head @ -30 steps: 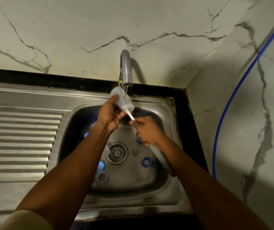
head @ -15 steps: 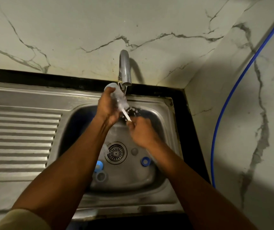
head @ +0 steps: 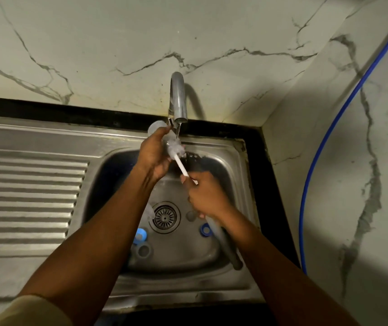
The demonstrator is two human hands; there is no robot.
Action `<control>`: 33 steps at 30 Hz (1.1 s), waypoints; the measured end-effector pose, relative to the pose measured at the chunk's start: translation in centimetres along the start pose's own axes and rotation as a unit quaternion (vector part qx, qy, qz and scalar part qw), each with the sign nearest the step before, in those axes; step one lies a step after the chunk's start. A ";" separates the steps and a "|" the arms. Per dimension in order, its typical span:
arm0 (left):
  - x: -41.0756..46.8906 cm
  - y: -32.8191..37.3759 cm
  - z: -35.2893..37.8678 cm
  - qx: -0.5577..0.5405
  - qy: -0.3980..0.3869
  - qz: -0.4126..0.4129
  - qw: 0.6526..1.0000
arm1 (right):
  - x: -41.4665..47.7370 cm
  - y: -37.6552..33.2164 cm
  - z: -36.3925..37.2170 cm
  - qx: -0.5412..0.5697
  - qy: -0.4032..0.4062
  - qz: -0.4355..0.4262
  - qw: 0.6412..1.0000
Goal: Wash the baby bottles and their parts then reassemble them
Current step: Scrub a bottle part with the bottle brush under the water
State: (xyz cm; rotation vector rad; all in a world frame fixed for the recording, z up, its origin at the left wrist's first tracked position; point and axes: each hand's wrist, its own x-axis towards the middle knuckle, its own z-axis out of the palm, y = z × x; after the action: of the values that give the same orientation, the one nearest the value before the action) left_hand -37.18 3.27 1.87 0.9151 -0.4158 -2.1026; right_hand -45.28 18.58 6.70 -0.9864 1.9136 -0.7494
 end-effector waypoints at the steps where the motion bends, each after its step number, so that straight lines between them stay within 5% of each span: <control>1: 0.4 0.2 -0.7 -0.034 -0.012 -0.020 0.999 | -0.4 -0.1 -0.5 0.151 -0.061 0.056 0.985; 3: 0.2 0.5 -1.2 -0.096 -0.028 -0.033 0.994 | -1.3 -0.6 -1.7 0.367 -0.191 0.142 0.899; 6: -0.2 0.7 -0.6 -0.204 -0.045 -0.042 0.977 | -1.8 -0.4 -2.1 0.521 -0.290 0.198 0.778; 7: -0.3 0.9 -0.3 -0.208 -0.048 -0.049 0.976 | -1.8 -0.2 -2.0 0.516 -0.284 0.199 0.783; 8: -0.3 1.0 -0.2 -0.189 -0.042 -0.052 0.980 | -1.9 -0.1 -1.9 0.458 -0.253 0.180 0.833; 10: -0.1 1.2 0.3 -0.076 0.017 -0.037 0.996 | -2.1 -0.2 -1.9 0.116 -0.119 0.072 0.983; 11: 0.2 1.1 0.4 -0.012 0.068 -0.017 0.997 | -2.0 0.0 -1.8 -0.105 -0.029 0.006 0.994; 12: 0.6 1.1 0.4 0.037 0.117 0.008 0.992 | -1.9 0.3 -1.6 -0.255 0.037 -0.041 0.965; 13: 0.8 1.3 0.5 0.076 0.140 0.032 0.987 | -2.0 0.3 -1.2 -0.298 0.078 -0.063 0.949; 14: 0.6 1.5 0.7 0.100 0.126 0.039 0.986 | -2.1 0.3 -1.0 -0.260 0.080 -0.068 0.960; 16: 0.2 2.0 0.7 0.062 0.026 0.002 0.998 | -1.6 0.7 -1.5 0.031 -0.007 -0.017 0.999; 18: -0.2 2.0 0.3 -0.069 -0.039 -0.037 0.996 | -1.7 0.1 -2.3 0.315 -0.157 0.108 0.930; 20: -0.7 1.6 0.2 -0.162 -0.082 -0.057 0.982 | -1.9 -0.5 -2.7 0.413 -0.231 0.149 0.868; 21: -1.0 1.2 0.6 -0.167 -0.085 -0.064 0.980 | -1.8 -0.6 -2.6 0.401 -0.224 0.150 0.876; 22: -0.7 0.8 1.0 -0.157 -0.081 -0.070 0.982 | -1.6 -0.5 -2.3 0.324 -0.184 0.126 0.920; 24: -0.5 0.0 2.0 -0.077 -0.008 -0.056 0.995 | -1.1 -0.1 -1.9 -0.040 -0.042 0.006 0.998; 26: 0.2 0.0 2.0 0.020 0.071 -0.020 0.997 | -0.8 0.7 -1.7 -0.283 0.062 -0.079 0.954; 27: 0.0 0.3 1.9 0.037 0.064 -0.012 0.997 | -0.8 0.7 -1.7 -0.262 0.074 -0.082 0.959; 29: -0.2 0.9 1.5 0.011 -0.008 -0.029 0.999 | -0.7 0.7 -2.2 0.005 -0.015 -0.024 1.000; 31: -0.4 1.2 0.6 -0.082 -0.068 -0.075 0.992 | -1.2 -0.1 -2.9 0.310 -0.174 0.102 0.929; 33: -1.0 1.5 0.1 -0.151 -0.109 -0.096 0.978 | -1.5 -0.5 -3.1 0.413 -0.244 0.140 0.866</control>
State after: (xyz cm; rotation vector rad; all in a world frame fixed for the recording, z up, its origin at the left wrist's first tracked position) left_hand -36.02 3.09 3.22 0.5677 -0.1130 -2.3728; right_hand -47.30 20.01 9.18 -0.2934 1.0714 -0.9164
